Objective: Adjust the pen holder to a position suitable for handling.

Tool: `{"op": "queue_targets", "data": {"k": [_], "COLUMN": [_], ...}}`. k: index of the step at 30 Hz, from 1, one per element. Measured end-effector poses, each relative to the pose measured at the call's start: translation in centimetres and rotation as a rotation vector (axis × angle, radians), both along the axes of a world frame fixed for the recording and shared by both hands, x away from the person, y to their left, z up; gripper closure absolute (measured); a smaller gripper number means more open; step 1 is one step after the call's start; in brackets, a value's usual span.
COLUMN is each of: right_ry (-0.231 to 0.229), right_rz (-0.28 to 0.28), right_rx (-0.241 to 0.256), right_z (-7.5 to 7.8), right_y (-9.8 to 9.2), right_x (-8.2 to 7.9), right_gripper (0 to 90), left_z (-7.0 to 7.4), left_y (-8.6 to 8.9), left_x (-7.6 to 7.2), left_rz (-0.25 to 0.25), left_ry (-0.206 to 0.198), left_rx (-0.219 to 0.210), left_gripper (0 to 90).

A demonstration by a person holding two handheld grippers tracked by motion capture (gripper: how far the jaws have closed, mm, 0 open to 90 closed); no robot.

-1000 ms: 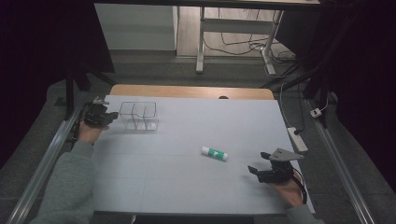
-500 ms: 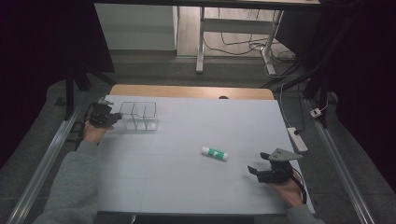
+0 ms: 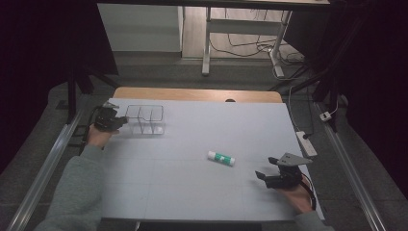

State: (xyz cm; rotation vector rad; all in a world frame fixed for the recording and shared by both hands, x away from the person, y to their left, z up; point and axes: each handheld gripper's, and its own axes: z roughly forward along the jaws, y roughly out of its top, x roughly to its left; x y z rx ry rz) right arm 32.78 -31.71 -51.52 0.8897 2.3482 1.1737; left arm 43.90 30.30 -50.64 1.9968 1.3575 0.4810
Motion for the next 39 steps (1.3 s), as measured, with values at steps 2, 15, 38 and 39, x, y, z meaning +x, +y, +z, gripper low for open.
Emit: {"op": "queue_targets", "data": {"k": [2, 15, 38, 39], "right_ry": [0.0, 0.001, 0.005, 0.005], "right_rz": [-0.002, -0.002, 0.002, 0.002], "right_rx": [0.001, 0.001, 0.002, 0.002], "right_z": [0.0, 0.0, -0.1, -0.1], "right_y": [0.0, 0.0, 0.1, 0.1], "right_x": [0.0, 0.0, 0.0, 0.0], "right_gripper": [19.6, 19.6, 19.8, 19.8], "left_z": [0.0, 0.5, 1.3, 1.4], "left_y": [-0.4, -3.1, -6.7, -6.8], "left_x": [0.0, 0.2, 1.3, 1.4], "left_rz": [-0.007, -0.074, -0.141, -0.144], "left_ry": [0.001, -0.008, -0.017, -0.017], "left_rx": [-0.001, -0.005, 0.018, 0.019], "left_gripper": [89.0, 89.0, 88.9, 88.9]}}
